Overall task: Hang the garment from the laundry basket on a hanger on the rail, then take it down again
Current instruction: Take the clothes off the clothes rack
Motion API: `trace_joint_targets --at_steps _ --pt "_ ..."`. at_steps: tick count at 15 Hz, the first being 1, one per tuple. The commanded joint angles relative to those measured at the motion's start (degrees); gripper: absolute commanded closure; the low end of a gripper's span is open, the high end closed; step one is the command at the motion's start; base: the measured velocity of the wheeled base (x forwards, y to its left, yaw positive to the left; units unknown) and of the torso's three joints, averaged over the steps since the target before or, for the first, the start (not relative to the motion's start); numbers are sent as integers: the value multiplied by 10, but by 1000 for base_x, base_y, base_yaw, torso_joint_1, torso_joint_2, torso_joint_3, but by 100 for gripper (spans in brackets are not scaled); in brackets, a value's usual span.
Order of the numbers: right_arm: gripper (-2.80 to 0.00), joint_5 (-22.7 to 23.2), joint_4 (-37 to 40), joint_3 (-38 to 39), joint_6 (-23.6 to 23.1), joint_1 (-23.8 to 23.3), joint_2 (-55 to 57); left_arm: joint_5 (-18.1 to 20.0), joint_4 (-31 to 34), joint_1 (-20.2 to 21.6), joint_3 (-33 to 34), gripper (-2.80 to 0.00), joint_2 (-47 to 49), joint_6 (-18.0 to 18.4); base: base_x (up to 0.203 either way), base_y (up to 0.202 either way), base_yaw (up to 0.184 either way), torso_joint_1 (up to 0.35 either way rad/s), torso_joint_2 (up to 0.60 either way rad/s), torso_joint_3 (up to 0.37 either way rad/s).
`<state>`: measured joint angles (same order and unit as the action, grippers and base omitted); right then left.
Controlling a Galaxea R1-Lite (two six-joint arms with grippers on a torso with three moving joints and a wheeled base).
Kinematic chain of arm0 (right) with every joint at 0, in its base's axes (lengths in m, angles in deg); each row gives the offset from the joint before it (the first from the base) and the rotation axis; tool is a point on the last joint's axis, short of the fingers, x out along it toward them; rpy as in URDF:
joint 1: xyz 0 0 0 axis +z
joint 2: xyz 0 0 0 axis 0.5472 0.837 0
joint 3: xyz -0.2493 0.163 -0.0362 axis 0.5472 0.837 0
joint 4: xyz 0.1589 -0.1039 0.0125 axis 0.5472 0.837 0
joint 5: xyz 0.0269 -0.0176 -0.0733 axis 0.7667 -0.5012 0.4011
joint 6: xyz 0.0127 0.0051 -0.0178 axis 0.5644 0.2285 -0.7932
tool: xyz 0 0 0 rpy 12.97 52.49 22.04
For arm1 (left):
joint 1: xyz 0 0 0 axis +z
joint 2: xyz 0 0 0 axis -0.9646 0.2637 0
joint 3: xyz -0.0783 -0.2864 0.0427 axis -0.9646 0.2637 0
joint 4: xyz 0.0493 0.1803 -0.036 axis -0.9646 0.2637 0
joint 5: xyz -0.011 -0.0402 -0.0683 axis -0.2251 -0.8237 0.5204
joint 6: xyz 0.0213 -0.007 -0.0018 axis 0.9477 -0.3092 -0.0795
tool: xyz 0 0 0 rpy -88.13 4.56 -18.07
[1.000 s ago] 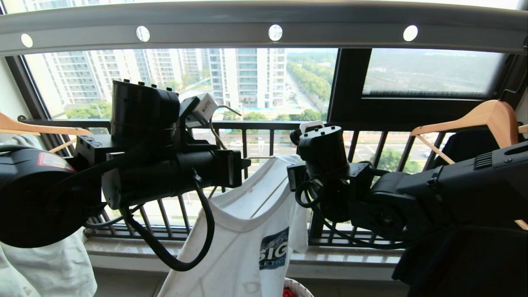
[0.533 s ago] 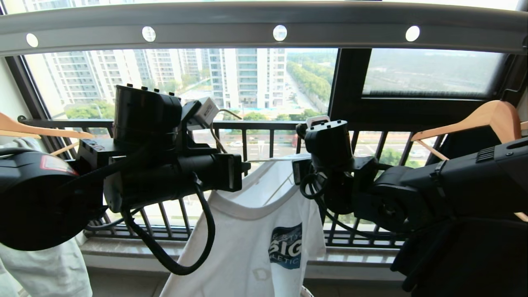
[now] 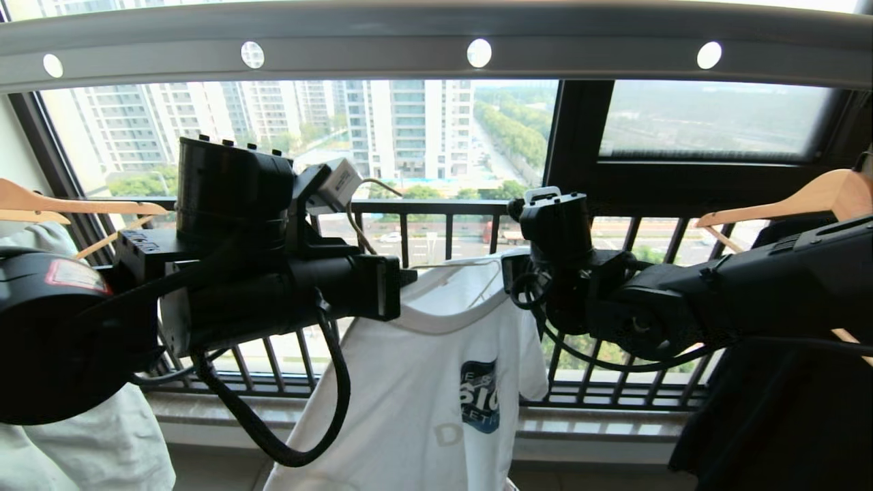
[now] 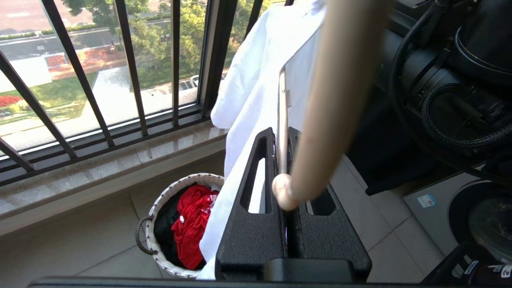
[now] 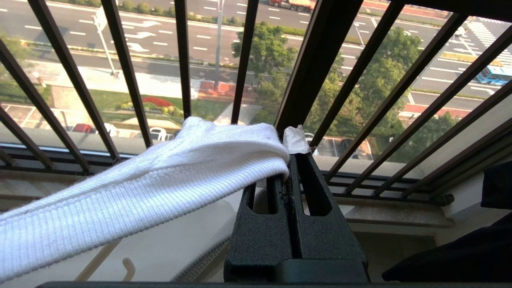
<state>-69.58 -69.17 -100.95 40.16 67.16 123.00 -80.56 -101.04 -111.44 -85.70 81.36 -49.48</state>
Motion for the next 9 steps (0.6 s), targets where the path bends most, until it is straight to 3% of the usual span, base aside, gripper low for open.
trace_joint_targets --at_steps 1,9 --pt "0 -2 -19 -2 -1 -1 28 1 -2 -5 5 0 -12 -1 0 0 0 0 0 0" --pt "0 -2 -45 -1 -6 -1 49 -3 -4 -7 6 0 -16 0 0 0 0 0 0 0"
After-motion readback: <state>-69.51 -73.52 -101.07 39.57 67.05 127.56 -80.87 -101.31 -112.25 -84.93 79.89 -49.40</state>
